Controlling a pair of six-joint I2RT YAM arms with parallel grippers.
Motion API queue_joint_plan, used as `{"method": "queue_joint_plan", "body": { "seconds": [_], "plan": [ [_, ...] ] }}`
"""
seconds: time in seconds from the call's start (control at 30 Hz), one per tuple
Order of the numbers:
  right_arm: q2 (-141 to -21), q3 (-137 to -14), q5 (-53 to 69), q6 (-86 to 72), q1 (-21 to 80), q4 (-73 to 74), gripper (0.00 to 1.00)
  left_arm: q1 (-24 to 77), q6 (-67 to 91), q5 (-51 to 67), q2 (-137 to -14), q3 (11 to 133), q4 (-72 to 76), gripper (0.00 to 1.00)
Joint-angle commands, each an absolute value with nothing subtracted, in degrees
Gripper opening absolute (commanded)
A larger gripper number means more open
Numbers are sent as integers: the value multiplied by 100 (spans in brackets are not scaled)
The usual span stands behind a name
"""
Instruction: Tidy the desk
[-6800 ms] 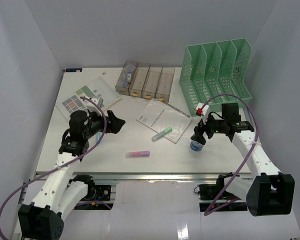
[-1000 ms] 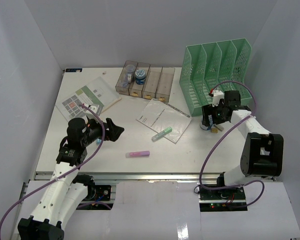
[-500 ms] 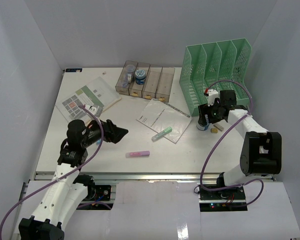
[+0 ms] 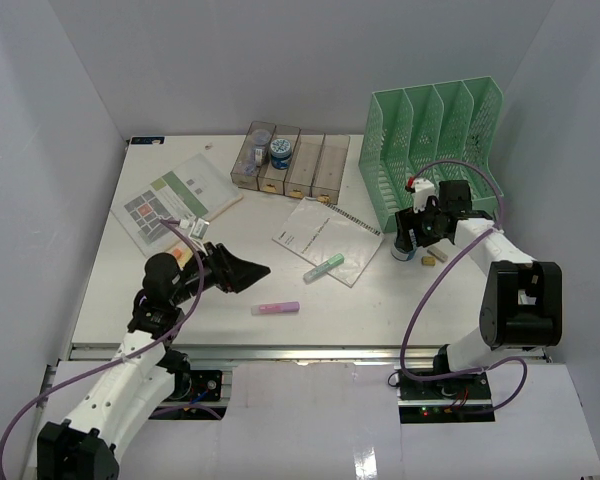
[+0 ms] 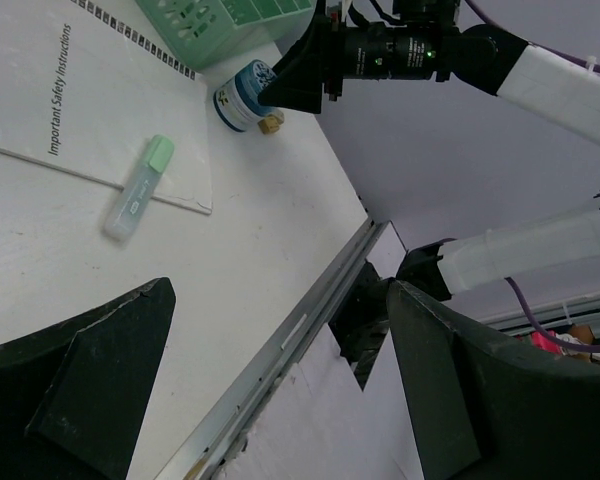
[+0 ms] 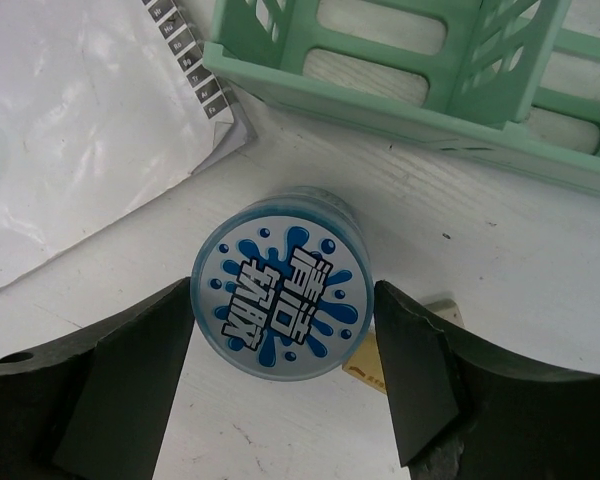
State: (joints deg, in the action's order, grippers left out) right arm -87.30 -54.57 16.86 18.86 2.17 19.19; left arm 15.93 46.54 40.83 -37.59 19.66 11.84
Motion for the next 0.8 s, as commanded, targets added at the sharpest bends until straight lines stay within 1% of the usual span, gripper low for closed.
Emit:
{"method": "queue_joint_plan", "body": {
  "seconds": [0.0,0.13,0.2,0.33,0.37,0.43,0.47,0.6,0.77],
  "plan": [
    [-8912,-5393,1816,2077,237,1840,76,2163,4939,3762,-4036,1885,1638,98],
    [-8910,-5386,1866,2118,235,1819,72,2702,4939,3467,-4552,1923,1844,98],
    [-8904,-5388,1939,2152,237,1819,62,2883,4948,3345,-4880,1958,1963,98],
    [-8765,-5389,2115,2195,237,1869,31,3426,4836,2971,-5352,2069,2312,98],
    [-8669,-5382,2212,2209,237,1900,28,3590,4734,2820,-5498,2091,2380,98],
    [-8497,-5401,2480,2244,237,2093,23,3842,4530,2611,-5747,2211,2467,98],
    [-8410,-5435,2851,2306,237,2253,22,3957,4415,2544,-5891,2269,2549,98],
    [-7996,-5602,4354,2726,237,2930,20,4347,4088,2319,-6559,2572,2889,98],
    [-7543,-5637,5388,3299,344,3468,19,4454,4469,2050,-7428,3138,2891,98]
  ]
}}
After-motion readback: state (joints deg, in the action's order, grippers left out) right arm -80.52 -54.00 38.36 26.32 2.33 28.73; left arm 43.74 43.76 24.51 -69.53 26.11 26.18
